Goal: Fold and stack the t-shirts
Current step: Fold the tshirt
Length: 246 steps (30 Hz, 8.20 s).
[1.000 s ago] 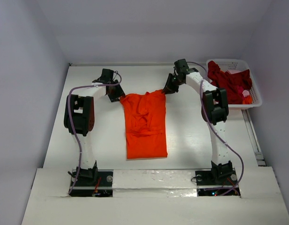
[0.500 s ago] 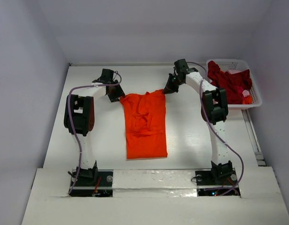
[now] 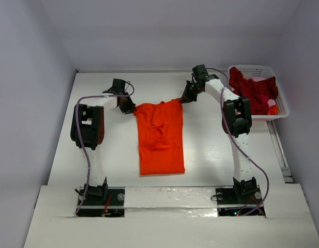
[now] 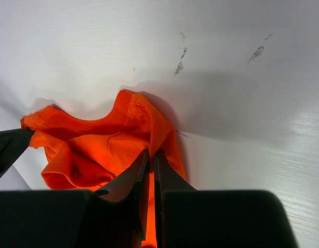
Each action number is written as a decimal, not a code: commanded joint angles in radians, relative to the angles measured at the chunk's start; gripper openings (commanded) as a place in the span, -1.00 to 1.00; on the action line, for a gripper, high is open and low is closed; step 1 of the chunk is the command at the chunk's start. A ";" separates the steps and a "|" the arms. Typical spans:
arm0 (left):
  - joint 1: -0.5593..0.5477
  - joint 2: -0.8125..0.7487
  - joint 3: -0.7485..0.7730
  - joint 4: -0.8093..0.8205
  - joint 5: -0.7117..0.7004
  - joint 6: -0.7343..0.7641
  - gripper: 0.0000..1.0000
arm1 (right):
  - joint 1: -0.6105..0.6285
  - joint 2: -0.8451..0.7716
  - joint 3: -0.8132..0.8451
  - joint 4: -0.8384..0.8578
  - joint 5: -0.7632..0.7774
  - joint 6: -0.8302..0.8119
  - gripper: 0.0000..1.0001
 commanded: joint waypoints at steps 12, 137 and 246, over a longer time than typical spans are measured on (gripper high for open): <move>0.011 0.018 0.000 0.010 0.019 -0.023 -1.00 | 0.009 0.011 0.047 -0.004 -0.015 -0.009 -0.93; 0.040 -0.468 0.020 -0.439 0.019 0.011 -1.00 | 0.143 -0.588 -0.475 0.004 -0.097 -0.053 -1.00; 0.012 -1.163 -0.546 -0.445 0.179 -0.156 -1.00 | 0.282 -1.041 -1.033 0.080 -0.023 -0.004 -1.00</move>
